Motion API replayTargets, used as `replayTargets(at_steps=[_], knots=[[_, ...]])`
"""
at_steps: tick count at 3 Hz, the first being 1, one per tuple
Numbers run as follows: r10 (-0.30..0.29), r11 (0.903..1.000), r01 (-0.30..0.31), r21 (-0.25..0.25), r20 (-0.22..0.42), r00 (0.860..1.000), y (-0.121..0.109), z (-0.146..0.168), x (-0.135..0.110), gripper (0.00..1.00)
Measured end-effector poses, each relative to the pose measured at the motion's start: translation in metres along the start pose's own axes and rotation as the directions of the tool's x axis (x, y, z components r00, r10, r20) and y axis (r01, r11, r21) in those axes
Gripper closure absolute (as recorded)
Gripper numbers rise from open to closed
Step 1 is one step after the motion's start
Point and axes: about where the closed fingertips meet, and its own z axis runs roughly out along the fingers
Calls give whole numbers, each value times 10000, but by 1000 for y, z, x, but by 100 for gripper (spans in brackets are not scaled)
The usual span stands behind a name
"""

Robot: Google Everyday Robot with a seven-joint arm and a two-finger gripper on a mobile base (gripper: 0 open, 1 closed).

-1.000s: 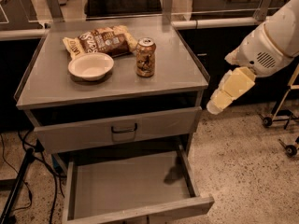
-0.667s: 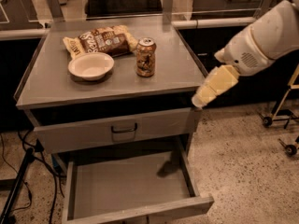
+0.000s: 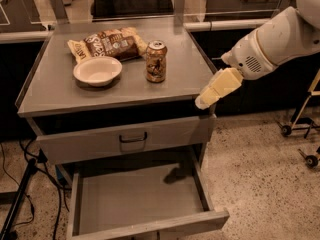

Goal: Place orange can into middle drawer

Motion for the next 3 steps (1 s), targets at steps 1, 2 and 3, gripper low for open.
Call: replayTargets(at_steps=[1, 2, 3], knots=[[73, 9995, -62, -304, 340, 9994, -4, 30, -3, 0], [-212, 9964, 295, -791, 1049, 9943, -10, 84, -27, 0], [-169, 9966, 255, -781, 1081, 9940, -10, 86, -27, 0]])
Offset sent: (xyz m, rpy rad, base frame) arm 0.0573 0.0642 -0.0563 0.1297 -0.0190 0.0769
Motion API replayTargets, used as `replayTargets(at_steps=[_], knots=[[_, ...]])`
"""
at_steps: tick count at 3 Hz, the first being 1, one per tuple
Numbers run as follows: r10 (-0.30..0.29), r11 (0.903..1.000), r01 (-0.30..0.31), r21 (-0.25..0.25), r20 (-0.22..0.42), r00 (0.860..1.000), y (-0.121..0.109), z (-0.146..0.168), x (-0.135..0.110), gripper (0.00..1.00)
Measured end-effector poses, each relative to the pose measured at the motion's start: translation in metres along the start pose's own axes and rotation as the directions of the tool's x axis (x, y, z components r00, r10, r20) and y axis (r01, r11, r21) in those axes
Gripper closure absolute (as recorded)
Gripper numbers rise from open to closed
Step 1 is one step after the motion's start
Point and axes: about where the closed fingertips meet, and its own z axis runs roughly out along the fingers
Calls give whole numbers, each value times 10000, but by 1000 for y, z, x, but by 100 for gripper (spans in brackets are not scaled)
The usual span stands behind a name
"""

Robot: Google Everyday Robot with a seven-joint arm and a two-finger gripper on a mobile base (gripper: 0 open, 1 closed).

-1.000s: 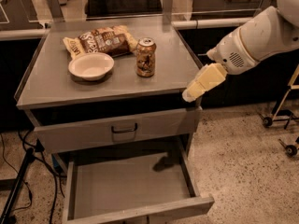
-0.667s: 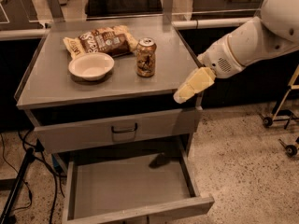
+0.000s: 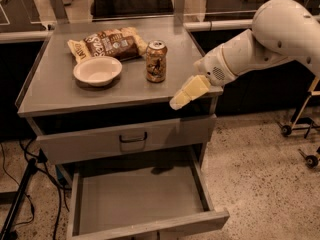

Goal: Place orange can into middle drawer

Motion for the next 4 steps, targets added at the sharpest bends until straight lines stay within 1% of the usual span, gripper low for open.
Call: replayTargets(at_steps=[1, 2, 3, 4], knots=[[423, 9988, -432, 217, 418, 9982, -10, 16, 1, 0], [563, 9980, -583, 248, 748, 9956, -25, 38, -5, 0], [489, 9976, -535, 450, 988, 9939, -43, 49, -17, 0], [267, 9974, -346, 636, 1203, 9924, -64, 51, -30, 0]])
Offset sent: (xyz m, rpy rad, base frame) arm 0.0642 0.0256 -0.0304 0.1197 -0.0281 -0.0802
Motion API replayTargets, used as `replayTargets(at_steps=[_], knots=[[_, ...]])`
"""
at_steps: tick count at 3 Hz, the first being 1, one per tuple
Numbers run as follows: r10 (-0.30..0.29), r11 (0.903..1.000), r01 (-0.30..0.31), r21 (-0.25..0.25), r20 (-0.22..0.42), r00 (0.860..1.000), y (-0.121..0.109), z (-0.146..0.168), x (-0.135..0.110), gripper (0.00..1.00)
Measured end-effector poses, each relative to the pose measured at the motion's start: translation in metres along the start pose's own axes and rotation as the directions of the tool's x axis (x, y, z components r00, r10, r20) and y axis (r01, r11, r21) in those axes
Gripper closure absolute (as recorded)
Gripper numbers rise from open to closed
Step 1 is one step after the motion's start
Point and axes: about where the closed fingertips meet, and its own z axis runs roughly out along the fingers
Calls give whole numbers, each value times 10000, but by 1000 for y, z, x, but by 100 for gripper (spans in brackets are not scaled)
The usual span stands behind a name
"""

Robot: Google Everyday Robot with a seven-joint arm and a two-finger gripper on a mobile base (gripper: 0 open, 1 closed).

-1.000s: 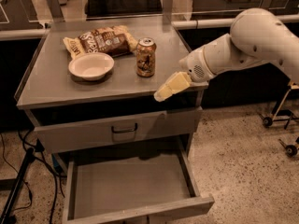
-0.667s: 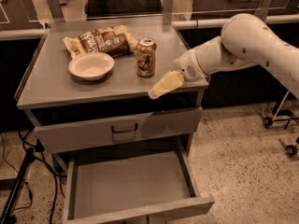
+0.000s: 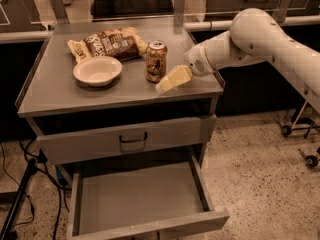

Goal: Place orange can into middle drawer

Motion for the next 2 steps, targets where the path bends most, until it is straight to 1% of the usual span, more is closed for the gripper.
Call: replayTargets(at_steps=[1, 2], knots=[[-153, 9997, 160, -158, 454, 9989, -21, 31, -26, 0], [-102, 9997, 112, -208, 479, 9988, -19, 41, -27, 0]])
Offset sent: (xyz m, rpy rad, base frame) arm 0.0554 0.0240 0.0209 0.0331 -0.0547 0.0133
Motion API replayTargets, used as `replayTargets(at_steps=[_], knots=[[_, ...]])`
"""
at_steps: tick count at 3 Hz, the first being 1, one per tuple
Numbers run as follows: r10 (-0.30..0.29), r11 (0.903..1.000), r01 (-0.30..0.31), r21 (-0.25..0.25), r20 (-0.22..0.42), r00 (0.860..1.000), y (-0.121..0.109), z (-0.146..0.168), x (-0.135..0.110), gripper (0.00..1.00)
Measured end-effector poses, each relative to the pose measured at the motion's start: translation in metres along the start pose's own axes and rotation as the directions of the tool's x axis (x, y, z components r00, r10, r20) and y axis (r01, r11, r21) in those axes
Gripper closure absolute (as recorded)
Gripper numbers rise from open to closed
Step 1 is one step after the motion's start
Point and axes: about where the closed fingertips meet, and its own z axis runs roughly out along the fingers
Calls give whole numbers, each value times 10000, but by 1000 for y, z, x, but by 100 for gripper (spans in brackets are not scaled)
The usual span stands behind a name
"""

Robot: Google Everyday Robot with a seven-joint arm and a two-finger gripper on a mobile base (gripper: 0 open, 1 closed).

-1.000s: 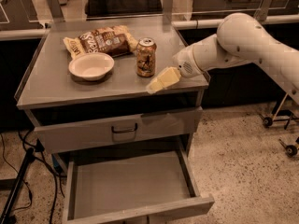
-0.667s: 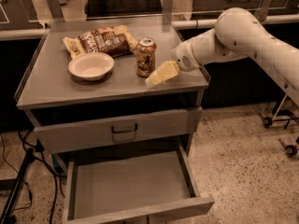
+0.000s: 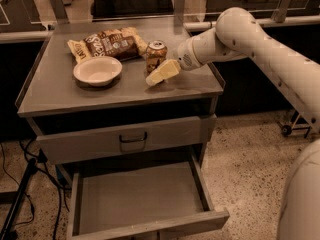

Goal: Place orange can into middle drawer

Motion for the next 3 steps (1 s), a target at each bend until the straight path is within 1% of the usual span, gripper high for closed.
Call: replayTargets(at_steps=[1, 3], knots=[[1, 10000, -1, -1, 1, 10000, 0, 0, 0, 18], [1, 10000, -1, -2, 0, 10000, 0, 0, 0, 64]])
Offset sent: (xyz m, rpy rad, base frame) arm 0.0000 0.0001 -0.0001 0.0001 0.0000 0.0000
